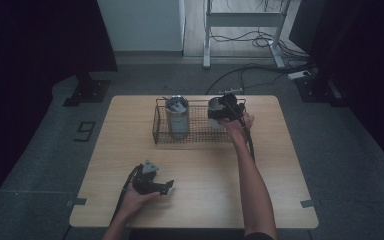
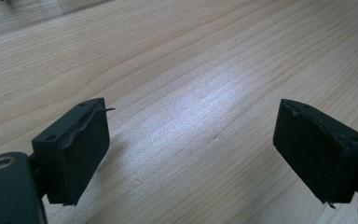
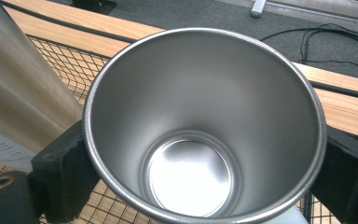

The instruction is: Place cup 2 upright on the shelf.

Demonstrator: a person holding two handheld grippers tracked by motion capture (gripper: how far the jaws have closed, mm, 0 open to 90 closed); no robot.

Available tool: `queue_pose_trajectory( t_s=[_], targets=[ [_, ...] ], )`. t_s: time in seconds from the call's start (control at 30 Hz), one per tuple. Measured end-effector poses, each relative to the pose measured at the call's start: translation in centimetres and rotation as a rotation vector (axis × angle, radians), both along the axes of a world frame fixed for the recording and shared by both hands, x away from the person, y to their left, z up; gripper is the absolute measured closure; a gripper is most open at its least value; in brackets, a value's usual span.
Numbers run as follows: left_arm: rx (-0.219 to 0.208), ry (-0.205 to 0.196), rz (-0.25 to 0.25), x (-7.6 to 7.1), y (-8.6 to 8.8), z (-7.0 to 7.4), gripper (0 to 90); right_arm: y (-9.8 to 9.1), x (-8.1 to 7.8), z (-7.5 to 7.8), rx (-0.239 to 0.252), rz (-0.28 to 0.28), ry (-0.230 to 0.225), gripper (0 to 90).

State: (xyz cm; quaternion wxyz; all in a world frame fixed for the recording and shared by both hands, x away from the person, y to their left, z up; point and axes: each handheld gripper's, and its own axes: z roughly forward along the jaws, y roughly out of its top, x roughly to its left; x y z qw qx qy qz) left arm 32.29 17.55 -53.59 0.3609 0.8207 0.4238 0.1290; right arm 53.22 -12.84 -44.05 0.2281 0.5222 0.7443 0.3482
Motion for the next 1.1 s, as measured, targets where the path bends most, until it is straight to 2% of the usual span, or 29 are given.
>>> queue_pose_trajectory(
  t_s=[0.3, 0.47, 0.93, 1.07, 1.1],
  targets=[
    [0.006, 0.0, -0.002, 0.0, -0.1, -0.1, 11.0, 0.3, 0.4, -1.0, -0.007, -0.001, 0.029, 7.5],
    [0.012, 0.003, -0.004, 0.0, -0.1, -0.2, 11.1, 0.4, 0.6, -1.5, -0.015, 0.004, 0.029, 7.5],
    [0.016, 0.003, -0.005, 0.0, -0.2, -0.2, 11.1, -0.4, 0.7, -3.1, -0.038, -0.019, 0.051, 7.3],
    [0.017, 0.004, -0.007, 0.0, -0.2, -0.2, 11.0, -0.6, 1.0, -3.7, -0.058, 0.001, 0.09, 7.2],
    [0.017, 0.005, -0.008, -0.1, -0.2, -0.2, 11.1, -0.6, 0.9, -3.7, -0.061, 0.002, 0.085, 7.2]
  ],
)
